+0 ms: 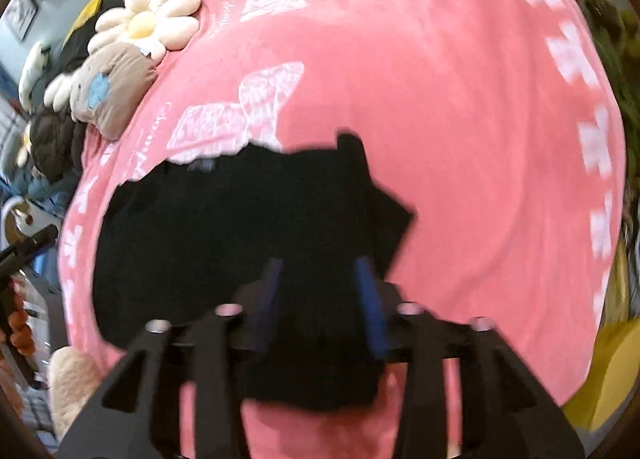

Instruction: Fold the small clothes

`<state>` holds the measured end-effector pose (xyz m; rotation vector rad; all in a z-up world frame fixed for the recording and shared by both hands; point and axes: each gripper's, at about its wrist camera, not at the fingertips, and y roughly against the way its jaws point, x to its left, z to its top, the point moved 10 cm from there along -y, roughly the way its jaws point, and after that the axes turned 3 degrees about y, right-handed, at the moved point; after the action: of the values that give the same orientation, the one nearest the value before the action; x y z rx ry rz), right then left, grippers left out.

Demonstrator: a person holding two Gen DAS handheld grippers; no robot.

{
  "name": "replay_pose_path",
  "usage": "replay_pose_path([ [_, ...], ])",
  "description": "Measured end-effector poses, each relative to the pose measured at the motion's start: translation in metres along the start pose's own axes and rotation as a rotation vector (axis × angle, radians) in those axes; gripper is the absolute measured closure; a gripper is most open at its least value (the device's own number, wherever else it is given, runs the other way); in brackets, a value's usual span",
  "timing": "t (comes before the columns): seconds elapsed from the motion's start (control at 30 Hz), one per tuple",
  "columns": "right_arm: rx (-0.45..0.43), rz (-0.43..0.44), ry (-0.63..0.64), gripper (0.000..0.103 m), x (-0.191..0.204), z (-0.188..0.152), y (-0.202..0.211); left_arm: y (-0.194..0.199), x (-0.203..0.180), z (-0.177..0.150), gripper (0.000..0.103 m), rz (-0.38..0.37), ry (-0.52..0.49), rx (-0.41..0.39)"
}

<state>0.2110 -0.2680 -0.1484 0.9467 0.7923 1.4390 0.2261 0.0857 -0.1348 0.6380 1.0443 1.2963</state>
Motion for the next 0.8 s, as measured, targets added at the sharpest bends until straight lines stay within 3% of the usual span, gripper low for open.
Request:
replay_pose_path([
  [0.13, 0.030, -0.030, 0.021, 0.053, 0.007, 0.029, -0.041, -0.050, 0.025, 0.017, 0.034, 0.070, 0.072, 0.087],
  [0.17, 0.032, -0.043, 0.023, 0.052, 0.007, 0.033, -0.047, -0.061, 0.034, 0.020, 0.034, 0.116, 0.087, 0.098],
  [0.23, 0.063, -0.057, 0.016, 0.054, 0.000, 0.037, -0.067, -0.079, 0.033, 0.025, 0.036, 0.108, 0.085, 0.115],
  [0.3, 0.091, -0.023, -0.008, 0.083, -0.004, 0.035, -0.079, -0.095, 0.024, 0.027, 0.056, 0.043, 0.076, 0.150],
  [0.33, 0.090, -0.005, -0.022, 0.101, -0.005, 0.035, -0.080, -0.101, 0.014, 0.025, 0.094, -0.002, 0.070, 0.167],
  [0.4, 0.025, 0.048, -0.048, 0.101, -0.001, 0.043, -0.064, -0.099, 0.003, 0.030, 0.099, -0.054, 0.070, 0.163],
  [0.47, -0.042, 0.101, -0.071, 0.101, 0.003, 0.046, -0.036, -0.074, -0.008, 0.042, 0.099, -0.129, 0.065, 0.083],
  [0.6, -0.144, 0.320, -0.019, 0.101, 0.024, 0.021, 0.050, 0.000, -0.009, 0.040, 0.099, -0.279, 0.097, -0.019],
  [0.7, -0.200, 0.479, 0.095, 0.101, 0.040, -0.018, 0.116, 0.067, 0.000, 0.009, 0.099, -0.378, 0.060, -0.058],
  [0.8, -0.227, 0.525, 0.147, 0.101, 0.041, -0.044, 0.163, 0.126, 0.008, -0.023, 0.099, -0.459, 0.027, -0.085],
])
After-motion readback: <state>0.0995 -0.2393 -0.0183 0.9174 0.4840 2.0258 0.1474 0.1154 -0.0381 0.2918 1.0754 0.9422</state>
